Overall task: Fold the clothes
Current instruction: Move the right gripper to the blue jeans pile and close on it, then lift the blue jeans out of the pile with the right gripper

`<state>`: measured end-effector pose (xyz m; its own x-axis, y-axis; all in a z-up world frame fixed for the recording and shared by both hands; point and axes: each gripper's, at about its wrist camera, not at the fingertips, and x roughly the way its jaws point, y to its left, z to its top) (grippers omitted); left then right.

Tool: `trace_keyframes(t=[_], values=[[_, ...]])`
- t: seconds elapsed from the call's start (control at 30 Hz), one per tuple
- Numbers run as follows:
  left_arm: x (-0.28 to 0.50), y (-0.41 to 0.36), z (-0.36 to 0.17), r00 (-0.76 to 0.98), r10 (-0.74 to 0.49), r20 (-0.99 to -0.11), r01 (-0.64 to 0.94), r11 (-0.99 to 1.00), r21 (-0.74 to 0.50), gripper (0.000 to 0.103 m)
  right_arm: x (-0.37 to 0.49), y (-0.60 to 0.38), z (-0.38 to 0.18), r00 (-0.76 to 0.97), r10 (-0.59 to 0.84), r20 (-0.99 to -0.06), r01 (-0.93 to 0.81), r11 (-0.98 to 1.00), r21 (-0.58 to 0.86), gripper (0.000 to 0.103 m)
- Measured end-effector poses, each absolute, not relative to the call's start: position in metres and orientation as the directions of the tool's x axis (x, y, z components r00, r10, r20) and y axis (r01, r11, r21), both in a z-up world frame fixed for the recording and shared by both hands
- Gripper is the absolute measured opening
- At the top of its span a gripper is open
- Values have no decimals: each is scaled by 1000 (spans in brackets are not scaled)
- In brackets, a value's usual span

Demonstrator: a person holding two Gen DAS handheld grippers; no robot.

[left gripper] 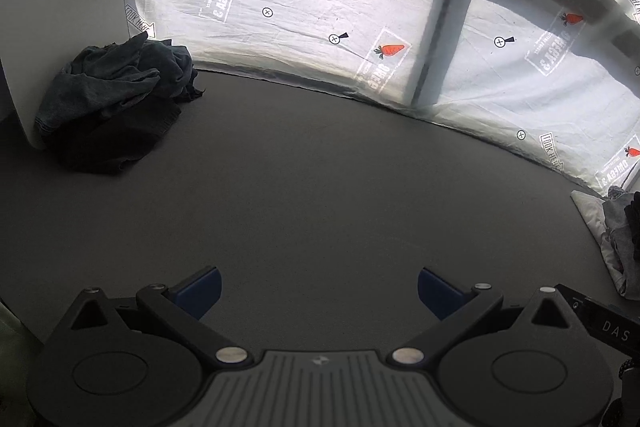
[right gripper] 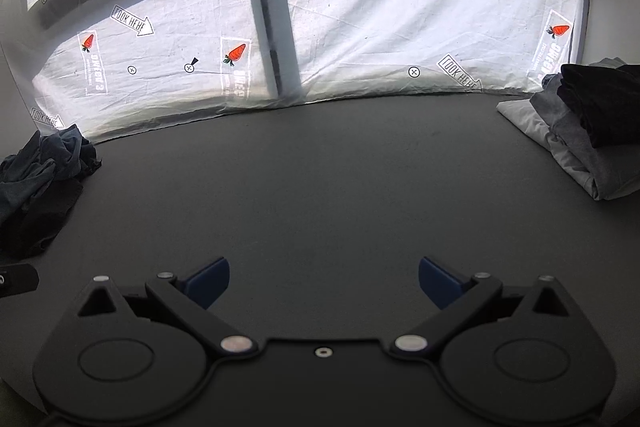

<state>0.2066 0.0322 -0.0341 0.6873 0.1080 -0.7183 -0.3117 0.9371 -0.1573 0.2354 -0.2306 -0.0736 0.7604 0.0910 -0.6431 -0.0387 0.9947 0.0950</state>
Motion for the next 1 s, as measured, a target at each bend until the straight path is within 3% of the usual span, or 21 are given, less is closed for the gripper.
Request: trace_keyframes(t=[0.17, 0.4, 0.57, 0.67, 0.73, 0.77, 1.0], values=[[230, 88, -47, 652, 158, -741, -423, 887, -183, 103, 276, -193, -79, 742, 139, -656, -122, 990, 71, 99], [283, 201, -65, 602, 216, -769, -547, 813, -200, 103, 347, -107, -94, 675, 248, -695, -229, 966, 123, 80], [324, 297, -83, 545, 292, -786, -645, 745, -171, 103, 408, -32, -103, 632, 314, -709, -318, 939, 133, 59], [347, 354, -101, 504, 327, -800, -694, 705, -149, 103, 446, 10, -109, 601, 370, -708, -368, 915, 167, 36], [363, 387, -112, 484, 335, -809, -722, 674, -153, 103, 473, 39, -113, 570, 406, -714, -396, 898, 194, 11], [370, 403, -117, 474, 337, -813, -736, 659, -156, 103, 486, 52, -114, 553, 432, -712, -407, 886, 222, 7], [405, 482, -145, 389, 403, -828, -833, 537, -130, 103, 569, 159, -123, 454, 580, -676, -523, 788, 324, 4]])
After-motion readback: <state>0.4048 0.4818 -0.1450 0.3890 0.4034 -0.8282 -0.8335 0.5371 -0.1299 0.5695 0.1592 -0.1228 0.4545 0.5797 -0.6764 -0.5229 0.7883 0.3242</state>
